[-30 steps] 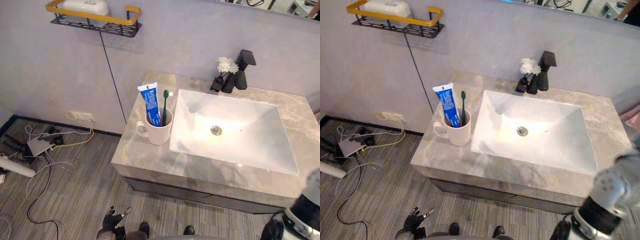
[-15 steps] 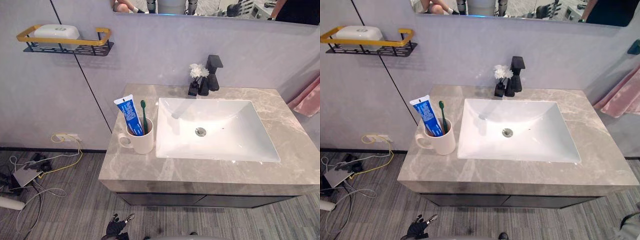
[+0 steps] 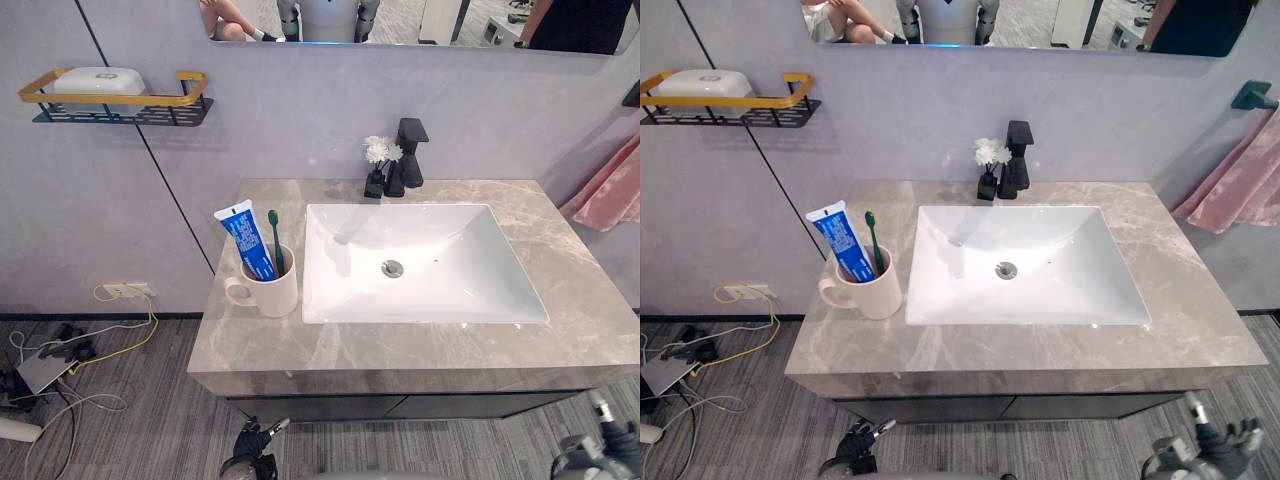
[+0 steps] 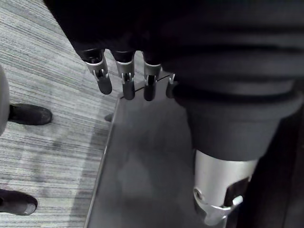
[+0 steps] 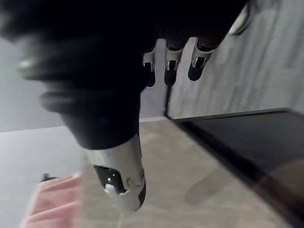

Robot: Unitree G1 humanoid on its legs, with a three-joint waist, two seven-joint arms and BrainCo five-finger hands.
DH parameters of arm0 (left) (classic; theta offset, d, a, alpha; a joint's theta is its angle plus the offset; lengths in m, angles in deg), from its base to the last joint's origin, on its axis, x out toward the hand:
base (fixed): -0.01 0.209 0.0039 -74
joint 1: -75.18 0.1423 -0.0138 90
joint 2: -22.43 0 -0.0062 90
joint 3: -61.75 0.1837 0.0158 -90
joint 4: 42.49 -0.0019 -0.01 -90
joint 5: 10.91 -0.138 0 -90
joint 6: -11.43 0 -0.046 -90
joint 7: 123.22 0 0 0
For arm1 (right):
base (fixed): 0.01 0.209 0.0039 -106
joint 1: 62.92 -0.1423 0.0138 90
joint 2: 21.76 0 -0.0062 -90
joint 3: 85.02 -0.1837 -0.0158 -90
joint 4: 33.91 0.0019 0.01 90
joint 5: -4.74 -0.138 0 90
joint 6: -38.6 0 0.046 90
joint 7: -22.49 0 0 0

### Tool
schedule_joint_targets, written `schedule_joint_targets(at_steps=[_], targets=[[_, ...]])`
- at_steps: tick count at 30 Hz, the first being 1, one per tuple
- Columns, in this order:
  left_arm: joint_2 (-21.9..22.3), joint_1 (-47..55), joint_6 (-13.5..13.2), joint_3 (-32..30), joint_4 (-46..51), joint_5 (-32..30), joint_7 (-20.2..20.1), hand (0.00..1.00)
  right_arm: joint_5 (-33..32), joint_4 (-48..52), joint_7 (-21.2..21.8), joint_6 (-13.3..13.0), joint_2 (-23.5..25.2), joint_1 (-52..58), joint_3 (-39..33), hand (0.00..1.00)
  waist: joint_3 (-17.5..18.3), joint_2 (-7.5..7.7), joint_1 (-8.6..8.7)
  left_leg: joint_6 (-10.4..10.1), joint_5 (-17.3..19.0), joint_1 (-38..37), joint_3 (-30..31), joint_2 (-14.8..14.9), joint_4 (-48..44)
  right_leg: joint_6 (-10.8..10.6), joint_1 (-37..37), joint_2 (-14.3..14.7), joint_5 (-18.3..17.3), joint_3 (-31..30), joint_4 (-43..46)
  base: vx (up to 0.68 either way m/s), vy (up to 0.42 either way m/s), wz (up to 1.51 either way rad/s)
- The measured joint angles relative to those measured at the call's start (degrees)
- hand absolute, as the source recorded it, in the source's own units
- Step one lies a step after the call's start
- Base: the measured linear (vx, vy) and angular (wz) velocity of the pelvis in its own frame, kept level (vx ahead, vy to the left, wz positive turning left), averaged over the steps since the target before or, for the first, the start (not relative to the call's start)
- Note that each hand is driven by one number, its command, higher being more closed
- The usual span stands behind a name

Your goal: Organize washtable

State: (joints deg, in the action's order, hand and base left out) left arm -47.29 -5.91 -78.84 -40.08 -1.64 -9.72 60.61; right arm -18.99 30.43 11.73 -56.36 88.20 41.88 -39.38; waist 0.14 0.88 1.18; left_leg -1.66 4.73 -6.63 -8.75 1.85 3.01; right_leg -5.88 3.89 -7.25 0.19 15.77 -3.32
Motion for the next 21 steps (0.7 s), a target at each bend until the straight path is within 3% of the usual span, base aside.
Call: schedule_joint_targets(at_steps=[6, 15, 21], targets=[[-0.66, -0.14, -0.08, 0.46, -1.16, 0.86, -0.06, 0.00, 1.40, -13.13, 3.63, 3.05, -0.40, -0.91, 1.17, 0.00, -0.46, -0.69, -0.56, -0.18, 0.11, -0.49, 1.10, 0.03, 0.00, -0.18, 1.45, 0.15, -0.12, 1.31, -0.78, -0.02, -0.028, 0.09], [-3.70, -0.61, -0.29, 3.54, -3.20, 0.91, -0.18, 0.00, 3.65, -25.03, 6.06, 4.22, -0.93, -4.25, 6.18, 0.00, -1.30, -0.46, -0.53, -0.15, 0.09, -0.90, 3.46, -0.20, 0.02, -0.15, 3.02, 0.36, -0.03, 3.11, -2.27, -0.04, -0.025, 0.10], [-5.84, -1.43, -0.24, 6.09, -4.49, 0.45, -0.05, 0.00, 6.77, -30.03, 7.38, 4.31, -2.22, -9.08, 14.04, 0.00, -4.42, -0.04, -0.57, -0.04, 0.01, -0.64, 5.66, -0.85, -0.09, -0.22, 4.03, 0.36, -0.08, 4.83, -2.33, -0.01, -0.013, 0.14]])
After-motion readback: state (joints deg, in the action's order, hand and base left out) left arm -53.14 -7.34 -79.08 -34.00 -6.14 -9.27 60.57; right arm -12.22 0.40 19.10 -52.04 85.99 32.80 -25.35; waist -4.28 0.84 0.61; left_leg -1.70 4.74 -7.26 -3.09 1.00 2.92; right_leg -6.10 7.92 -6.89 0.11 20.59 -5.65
